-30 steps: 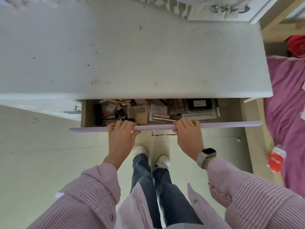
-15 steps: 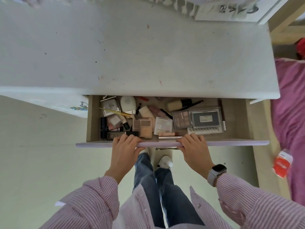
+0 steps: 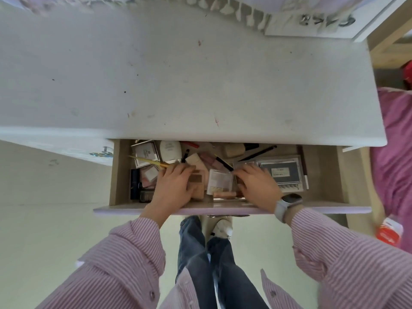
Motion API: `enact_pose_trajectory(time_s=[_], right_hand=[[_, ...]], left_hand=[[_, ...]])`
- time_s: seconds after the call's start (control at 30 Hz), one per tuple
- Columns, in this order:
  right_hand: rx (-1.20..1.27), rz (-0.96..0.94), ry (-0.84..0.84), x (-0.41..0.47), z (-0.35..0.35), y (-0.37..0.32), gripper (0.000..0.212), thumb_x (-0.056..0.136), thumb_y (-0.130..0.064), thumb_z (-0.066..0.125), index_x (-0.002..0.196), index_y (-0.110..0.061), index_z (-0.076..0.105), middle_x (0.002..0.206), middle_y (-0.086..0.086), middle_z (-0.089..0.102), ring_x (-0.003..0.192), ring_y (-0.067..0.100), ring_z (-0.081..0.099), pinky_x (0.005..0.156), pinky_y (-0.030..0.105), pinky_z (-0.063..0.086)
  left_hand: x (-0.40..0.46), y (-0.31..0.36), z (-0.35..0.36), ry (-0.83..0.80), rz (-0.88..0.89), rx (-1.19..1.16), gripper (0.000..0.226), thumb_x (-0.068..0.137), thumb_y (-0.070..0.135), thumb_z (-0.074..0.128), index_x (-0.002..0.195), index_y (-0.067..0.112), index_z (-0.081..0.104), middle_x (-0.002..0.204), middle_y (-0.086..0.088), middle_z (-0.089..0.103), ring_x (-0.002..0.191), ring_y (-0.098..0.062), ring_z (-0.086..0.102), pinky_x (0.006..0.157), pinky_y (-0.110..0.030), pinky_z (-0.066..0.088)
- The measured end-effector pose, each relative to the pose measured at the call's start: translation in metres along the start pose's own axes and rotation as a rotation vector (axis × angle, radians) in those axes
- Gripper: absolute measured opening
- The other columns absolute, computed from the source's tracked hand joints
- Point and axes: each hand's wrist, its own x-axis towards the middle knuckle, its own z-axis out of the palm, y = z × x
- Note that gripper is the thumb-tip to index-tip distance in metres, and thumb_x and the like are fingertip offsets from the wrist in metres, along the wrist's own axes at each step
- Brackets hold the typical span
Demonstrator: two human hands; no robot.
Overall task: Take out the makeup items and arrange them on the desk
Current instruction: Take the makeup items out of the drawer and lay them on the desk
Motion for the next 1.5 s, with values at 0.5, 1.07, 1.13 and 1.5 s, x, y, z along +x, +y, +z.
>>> enact_pose_trajectory(time_s=[0.5, 1.07, 1.13, 1.5], right_hand=[[-0.009, 0.077, -0.126, 0.028, 0.003, 0.021, 0.034, 0.088, -0.02, 0.05, 0.12, -0.009, 0.046, 0.122, 0.013, 0.047, 0.108, 0.031, 0.049, 0.085, 0.037, 0.039], [0.013, 0.029, -0.686, 0.042, -0.01, -0.007, 0.028, 0.086, -0.047, 0.042, 0.101, -0.024, 0.048, 0.074, -0.006, 0.048, 0.062, 0.011, 0.047, 0.05, 0.022, 0.033], [0.061, 0.067, -0.8, 0.044, -0.011, -0.01, 0.019, 0.088, -0.03, 0.044, 0.102, -0.019, 0.048, 0.076, -0.005, 0.049, 0.062, 0.009, 0.046, 0.048, 0.021, 0.032], [-0.03, -0.108, -0.647, 0.033, -0.034, -0.017, 0.018, 0.092, -0.025, 0.041, 0.098, -0.015, 0.054, 0.095, 0.01, 0.061, 0.071, 0.021, 0.048, 0.056, 0.026, 0.034]], left_hand=[[0.041, 0.013, 0.011, -0.184, 0.118, 0.241, 0.043, 0.082, 0.022, 0.056, 0.122, 0.012, 0.043, 0.121, -0.009, 0.056, 0.118, -0.027, 0.041, 0.097, -0.039, 0.024], [0.004, -0.017, -0.021, 0.044, 0.045, -0.125, 0.024, 0.089, 0.013, 0.054, 0.112, 0.01, 0.06, 0.11, -0.008, 0.059, 0.099, -0.026, 0.055, 0.086, -0.037, 0.037], [0.003, -0.016, -0.02, 0.049, 0.022, -0.145, 0.024, 0.089, 0.014, 0.055, 0.112, 0.011, 0.06, 0.111, -0.007, 0.059, 0.1, -0.026, 0.055, 0.086, -0.037, 0.037], [-0.008, -0.014, -0.034, 0.117, -0.061, -0.269, 0.026, 0.09, 0.014, 0.054, 0.116, 0.011, 0.057, 0.115, -0.006, 0.056, 0.1, -0.024, 0.054, 0.083, -0.034, 0.042]])
